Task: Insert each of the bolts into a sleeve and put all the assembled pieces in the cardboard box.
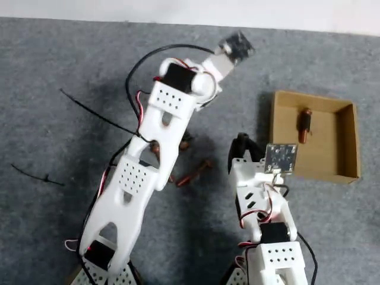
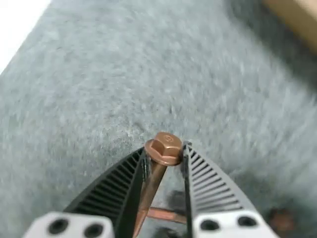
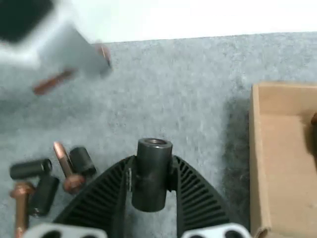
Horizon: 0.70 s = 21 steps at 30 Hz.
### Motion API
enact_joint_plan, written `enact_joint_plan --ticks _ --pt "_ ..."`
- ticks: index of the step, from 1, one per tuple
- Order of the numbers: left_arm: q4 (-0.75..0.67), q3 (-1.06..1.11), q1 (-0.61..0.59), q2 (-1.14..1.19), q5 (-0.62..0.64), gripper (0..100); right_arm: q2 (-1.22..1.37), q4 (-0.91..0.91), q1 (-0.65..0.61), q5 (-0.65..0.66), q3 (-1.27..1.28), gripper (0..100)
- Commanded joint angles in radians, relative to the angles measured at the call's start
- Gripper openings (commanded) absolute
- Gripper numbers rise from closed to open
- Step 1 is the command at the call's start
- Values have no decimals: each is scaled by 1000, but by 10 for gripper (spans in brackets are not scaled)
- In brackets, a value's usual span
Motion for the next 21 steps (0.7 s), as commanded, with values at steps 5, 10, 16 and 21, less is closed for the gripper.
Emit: enact_joint_plan --ticks 5,10,16,21 --pt "44 -53 -18 -202 336 5 -18 -88 7 12 2 5" --pt "52 -53 -27 -252 373 5 -18 -88 5 12 2 5" --pt "61 -51 -27 -283 374 4 -18 -88 5 12 2 5" --pt "68 -48 -21 -340 374 4 -18 -88 5 12 2 5"
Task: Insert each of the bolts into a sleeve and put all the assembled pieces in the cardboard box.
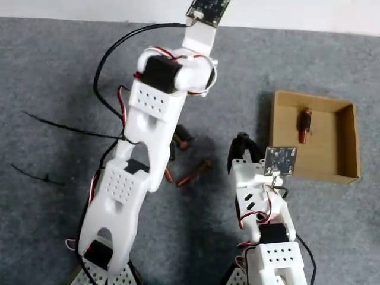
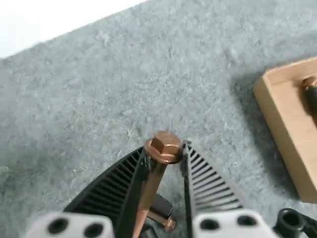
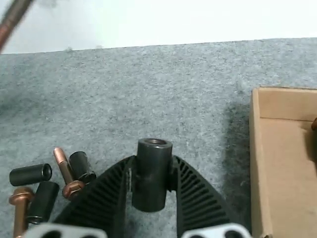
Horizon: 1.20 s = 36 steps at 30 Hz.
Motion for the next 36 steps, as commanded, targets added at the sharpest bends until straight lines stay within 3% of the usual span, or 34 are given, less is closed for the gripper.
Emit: enact_joint_plan --ticks 1,8,20,28,36 --pt "9 -48 -10 -107 8 4 -18 -35 5 12 -12 5" --pt "9 120 -10 -242 8 4 -18 -35 5 12 -12 5" --pt "-9 720 -8 -608 2 5 -18 -35 -1 12 -12 5" --pt "-238 1193 -7 -886 0 5 -18 -35 -28 12 -10 5" --pt "-763 1876 -15 -1326 -2 5 -18 -33 -39 12 -10 5"
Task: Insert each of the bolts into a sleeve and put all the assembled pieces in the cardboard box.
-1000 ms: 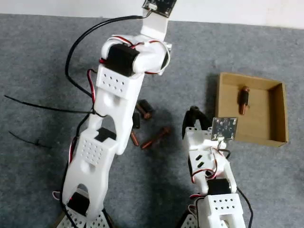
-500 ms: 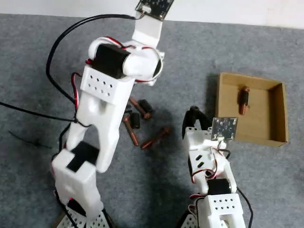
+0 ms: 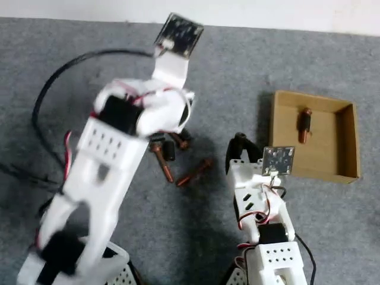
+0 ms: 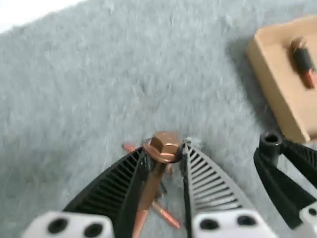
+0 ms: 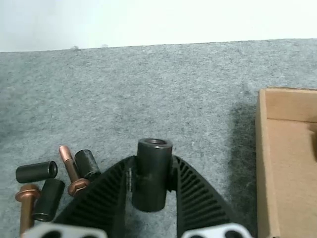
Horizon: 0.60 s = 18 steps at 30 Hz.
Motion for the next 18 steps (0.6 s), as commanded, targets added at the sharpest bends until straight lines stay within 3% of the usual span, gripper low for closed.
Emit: enact_joint_plan --ticks 1,5,8,14,18 --pt "-296 288 -16 -220 -2 5 -18 -33 -33 12 -10 5" --pt "-554 527 -16 -355 8 6 -18 -35 -117 14 -10 5" --pt "-671 648 -18 -427 18 6 -18 -35 -176 37 -12 5" --pt "-727 742 -119 -529 310 6 -16 -223 -286 222 70 5" --pt "-724 743 -87 -544 325 6 -10 -329 -309 311 156 5"
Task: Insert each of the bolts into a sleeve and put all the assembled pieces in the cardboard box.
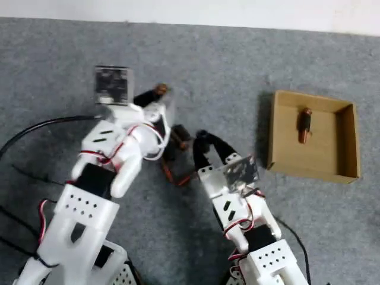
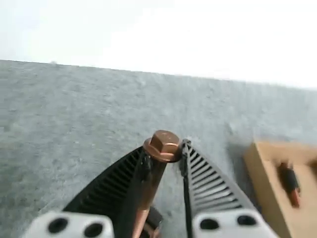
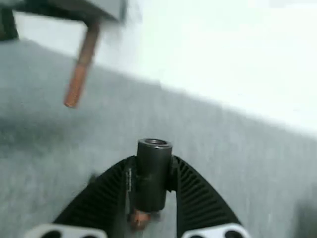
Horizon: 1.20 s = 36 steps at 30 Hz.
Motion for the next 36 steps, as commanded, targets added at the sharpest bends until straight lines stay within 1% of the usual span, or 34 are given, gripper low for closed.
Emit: enact_joint_plan --ticks 1,4,10,11,13,16,18,19,22,26,28,31,34,36 --pt "-26 -7 48 -42 29 6 -10 -74 -21 61 151 5" --pt "-25 -5 79 -41 29 6 -8 -70 -24 61 151 5" --pt "-32 -13 81 -44 48 5 -8 -67 -24 61 151 5" --pt "-32 -8 81 -44 95 5 -7 -67 -24 61 151 5" --pt "-26 -5 73 -44 233 5 -7 -67 -24 61 151 5" --pt "-25 -5 24 -44 437 6 -7 -36 -31 64 151 5" --pt "-28 12 2 -44 528 6 -7 -8 -59 68 151 5" --pt "-28 25 -2 -45 546 6 -8 4 -68 74 151 5" --pt "-29 41 5 -45 552 6 -8 15 -74 144 151 5" --pt "-29 42 59 -70 552 7 -8 16 -74 152 151 5" --pt "-29 44 82 -116 552 7 -8 16 -74 155 151 5" --pt "-26 53 85 -216 552 7 -8 18 -74 157 151 5" --pt "-32 124 84 -323 552 7 -8 18 -74 157 151 5" --pt "-66 179 91 -383 552 7 -8 18 -71 157 151 5"
